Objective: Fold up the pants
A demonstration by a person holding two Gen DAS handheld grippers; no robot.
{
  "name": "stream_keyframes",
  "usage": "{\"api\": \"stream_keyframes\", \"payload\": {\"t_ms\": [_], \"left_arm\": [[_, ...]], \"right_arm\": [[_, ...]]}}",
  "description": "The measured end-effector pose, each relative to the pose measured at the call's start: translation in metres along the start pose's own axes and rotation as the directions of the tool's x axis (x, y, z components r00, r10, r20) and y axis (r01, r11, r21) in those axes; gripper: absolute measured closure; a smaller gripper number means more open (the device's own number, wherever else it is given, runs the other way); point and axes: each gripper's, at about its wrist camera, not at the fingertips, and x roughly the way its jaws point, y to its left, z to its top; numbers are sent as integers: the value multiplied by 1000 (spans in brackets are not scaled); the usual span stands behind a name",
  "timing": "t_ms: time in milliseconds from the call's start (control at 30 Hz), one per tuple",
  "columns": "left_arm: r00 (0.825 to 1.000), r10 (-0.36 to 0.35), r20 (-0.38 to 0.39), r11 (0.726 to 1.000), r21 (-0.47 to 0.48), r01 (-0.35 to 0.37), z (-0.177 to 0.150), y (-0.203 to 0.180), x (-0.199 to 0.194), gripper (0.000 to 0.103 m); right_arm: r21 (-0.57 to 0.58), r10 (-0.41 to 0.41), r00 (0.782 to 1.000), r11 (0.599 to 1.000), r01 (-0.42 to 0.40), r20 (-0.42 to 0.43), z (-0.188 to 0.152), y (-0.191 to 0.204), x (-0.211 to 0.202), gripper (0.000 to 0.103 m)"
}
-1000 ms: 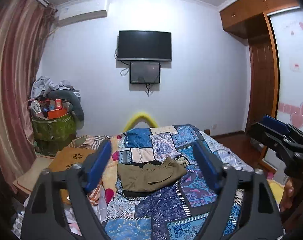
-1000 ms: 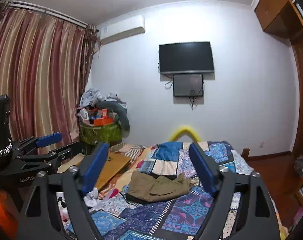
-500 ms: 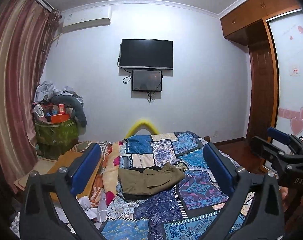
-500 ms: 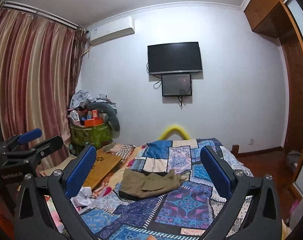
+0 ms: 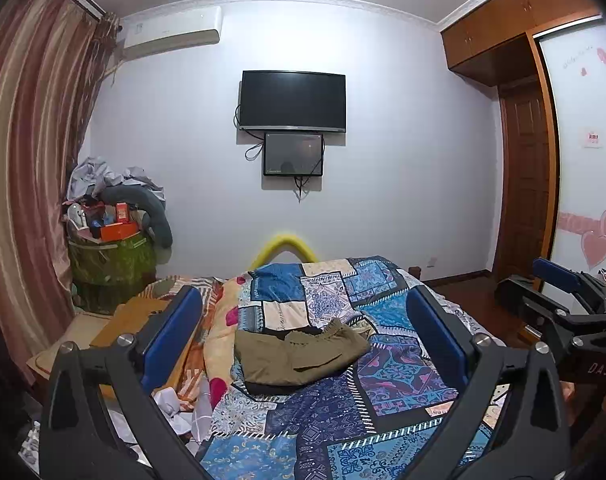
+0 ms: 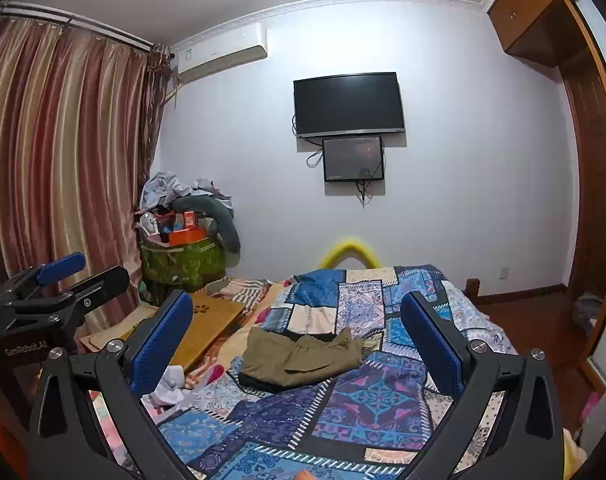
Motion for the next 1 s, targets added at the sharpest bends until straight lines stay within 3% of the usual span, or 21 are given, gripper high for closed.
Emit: {"api": "stream_keyframes", "payload": {"t_ms": [1000], "left_arm": [[1000,0,-30,1000,-1,0,-5,0,6,0]], "right_arm": [[14,-12,1000,1000,12,-22,0,-8,-3,0]]}}
